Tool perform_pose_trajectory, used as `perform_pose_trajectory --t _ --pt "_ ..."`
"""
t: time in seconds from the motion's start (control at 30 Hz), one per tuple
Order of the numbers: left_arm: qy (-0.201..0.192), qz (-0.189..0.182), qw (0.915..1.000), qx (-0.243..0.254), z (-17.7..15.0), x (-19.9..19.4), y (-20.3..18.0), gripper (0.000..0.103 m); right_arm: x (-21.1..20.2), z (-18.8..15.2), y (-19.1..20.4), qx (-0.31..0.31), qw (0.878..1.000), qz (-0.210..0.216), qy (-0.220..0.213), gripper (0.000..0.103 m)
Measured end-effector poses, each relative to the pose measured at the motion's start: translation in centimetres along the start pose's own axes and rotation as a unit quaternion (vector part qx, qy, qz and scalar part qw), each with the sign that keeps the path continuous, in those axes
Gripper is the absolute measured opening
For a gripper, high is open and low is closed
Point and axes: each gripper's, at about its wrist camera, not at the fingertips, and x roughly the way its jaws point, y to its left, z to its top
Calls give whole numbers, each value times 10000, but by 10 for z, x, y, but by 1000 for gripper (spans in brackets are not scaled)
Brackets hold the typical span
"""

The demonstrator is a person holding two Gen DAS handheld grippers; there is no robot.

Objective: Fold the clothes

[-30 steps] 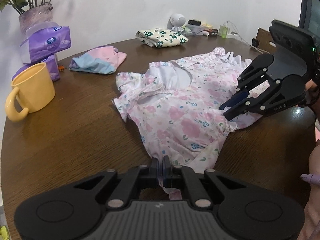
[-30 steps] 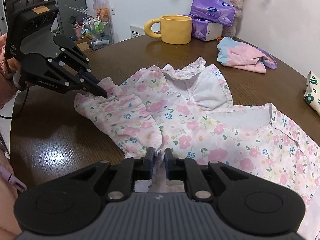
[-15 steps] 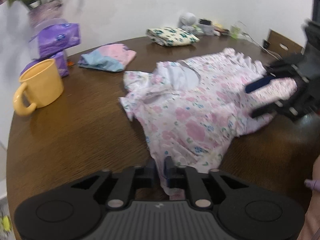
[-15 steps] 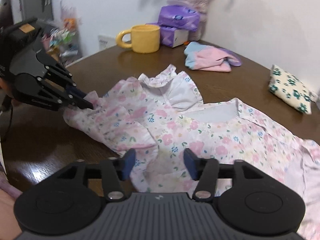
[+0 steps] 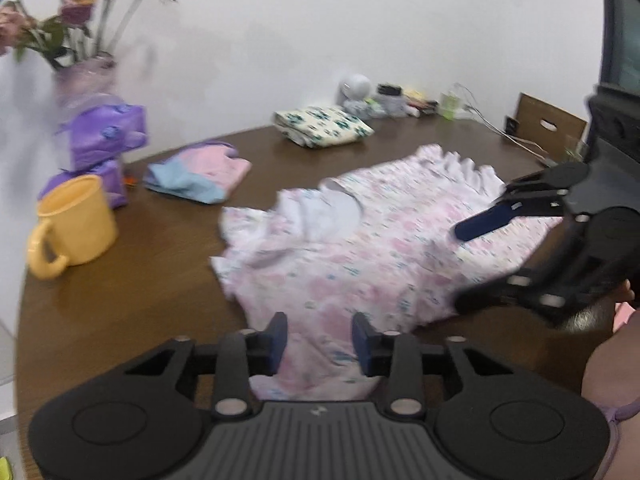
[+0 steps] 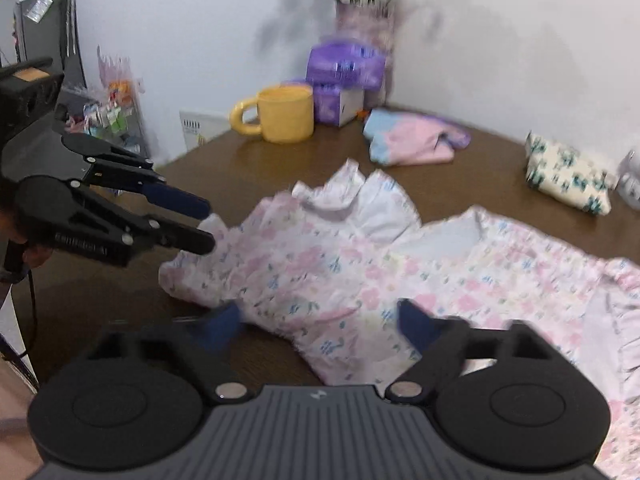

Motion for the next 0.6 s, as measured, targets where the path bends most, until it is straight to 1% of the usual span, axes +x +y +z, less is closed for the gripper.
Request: perform_pose_trajectory --t 0.03,0.07,0.23,0.37,0.47,0.6 --pt "53 -47 10000 1 -1 5 -2 27 3 1 1 38 10000 30 21 58" --pt "102 -48 9999 -20 -2 9 -4 27 6 1 1 76 9999 60 41 57" --pt "254 -27 9991 -324 -12 22 -1 25 15 -1 3 149 9998 102 127 56" --pt "316 29 9985 -453 -16 29 3 25 28 -1 1 182 9995 99 235 56" --pt "392 90 9979 -515 -19 33 6 25 40 -2 0 213 9990 131 372 53" --pt "418 117 9974 -573 -23 34 8 23 42 -4 0 157 9994 69 289 52"
